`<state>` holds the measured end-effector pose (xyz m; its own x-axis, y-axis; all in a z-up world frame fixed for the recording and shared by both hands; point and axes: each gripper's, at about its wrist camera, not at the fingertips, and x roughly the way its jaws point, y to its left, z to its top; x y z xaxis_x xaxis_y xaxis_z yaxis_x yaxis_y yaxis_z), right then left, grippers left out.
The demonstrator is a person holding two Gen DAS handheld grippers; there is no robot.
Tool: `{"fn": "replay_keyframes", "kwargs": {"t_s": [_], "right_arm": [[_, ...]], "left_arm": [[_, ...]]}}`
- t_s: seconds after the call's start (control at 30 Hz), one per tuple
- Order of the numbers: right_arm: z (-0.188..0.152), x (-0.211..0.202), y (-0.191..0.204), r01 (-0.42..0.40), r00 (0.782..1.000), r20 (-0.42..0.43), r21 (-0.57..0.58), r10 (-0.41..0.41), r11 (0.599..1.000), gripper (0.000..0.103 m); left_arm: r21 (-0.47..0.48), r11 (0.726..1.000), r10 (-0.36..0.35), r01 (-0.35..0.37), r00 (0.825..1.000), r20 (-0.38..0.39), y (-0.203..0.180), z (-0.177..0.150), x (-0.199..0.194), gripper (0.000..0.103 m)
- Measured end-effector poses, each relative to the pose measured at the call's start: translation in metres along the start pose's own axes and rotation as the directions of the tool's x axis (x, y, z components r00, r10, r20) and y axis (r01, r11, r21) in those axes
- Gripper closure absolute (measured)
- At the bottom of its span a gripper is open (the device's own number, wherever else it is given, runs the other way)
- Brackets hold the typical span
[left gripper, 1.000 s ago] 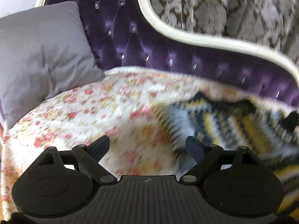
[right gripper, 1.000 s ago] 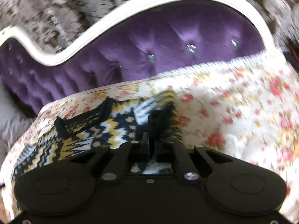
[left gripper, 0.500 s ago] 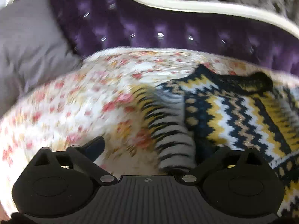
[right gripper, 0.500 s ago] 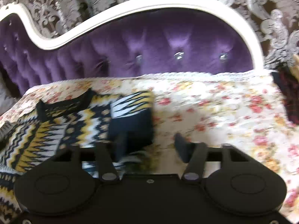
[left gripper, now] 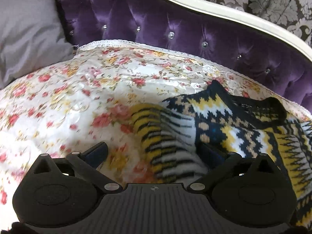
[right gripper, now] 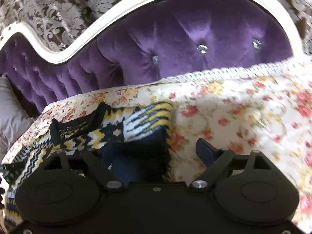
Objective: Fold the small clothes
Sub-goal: 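Lower the cuff onto the sweater and open the right gripper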
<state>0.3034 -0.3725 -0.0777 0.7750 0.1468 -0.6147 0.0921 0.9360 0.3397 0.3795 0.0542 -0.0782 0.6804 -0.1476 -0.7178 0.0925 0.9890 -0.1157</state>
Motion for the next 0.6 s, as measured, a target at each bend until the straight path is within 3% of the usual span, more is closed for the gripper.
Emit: {"fn": "replay_keyframes", "kwargs": {"t_s": [0.07, 0.13, 0.2, 0.23, 0.27, 0.37, 0.53, 0.6], "right_arm": [[0.004, 0.004, 0.002, -0.035, 0.999, -0.006, -0.001, 0.035, 0.999, 0.015], [0.006, 0.010, 0.003, -0.074, 0.997, -0.019, 0.001, 0.074, 0.997, 0.024], [0.008, 0.015, 0.005, -0.064, 0.997, -0.034, -0.005, 0.064, 0.998, 0.050], [0.009, 0.016, 0.005, -0.054, 0.998, -0.040, -0.014, 0.053, 0.998, 0.061], [0.009, 0.017, 0.005, -0.065, 0.997, -0.051, -0.016, 0.064, 0.998, 0.081], [0.009, 0.012, 0.015, -0.037, 0.999, -0.024, -0.098, 0.034, 0.995, 0.083], [0.028, -0.004, 0.027, 0.073, 0.991, 0.128, -0.197, -0.048, 0.978, 0.085], [0.037, 0.002, 0.021, 0.082, 0.990, 0.129, -0.167, -0.061, 0.983, 0.085]], "left_arm": [[0.005, 1.000, 0.005, -0.005, 1.000, -0.003, -0.003, 0.003, 0.003, 0.000], [-0.039, 0.999, 0.006, -0.005, 1.000, 0.017, -0.001, 0.002, 0.002, 0.005], [-0.045, 0.998, -0.032, 0.035, 0.996, 0.083, 0.000, -0.001, -0.004, 0.063], [-0.050, 0.998, -0.038, 0.043, 0.995, 0.095, 0.000, -0.003, -0.005, 0.084], [-0.049, 0.998, -0.024, 0.029, 0.995, 0.101, -0.001, -0.003, -0.006, 0.084], [0.095, 0.993, 0.048, -0.064, 0.985, 0.168, -0.022, -0.003, -0.010, 0.088], [0.237, 0.954, 0.094, -0.184, 0.934, 0.344, -0.049, 0.011, -0.017, 0.092], [0.255, 0.948, 0.112, -0.192, 0.948, 0.297, -0.052, 0.016, -0.004, 0.092]]}}
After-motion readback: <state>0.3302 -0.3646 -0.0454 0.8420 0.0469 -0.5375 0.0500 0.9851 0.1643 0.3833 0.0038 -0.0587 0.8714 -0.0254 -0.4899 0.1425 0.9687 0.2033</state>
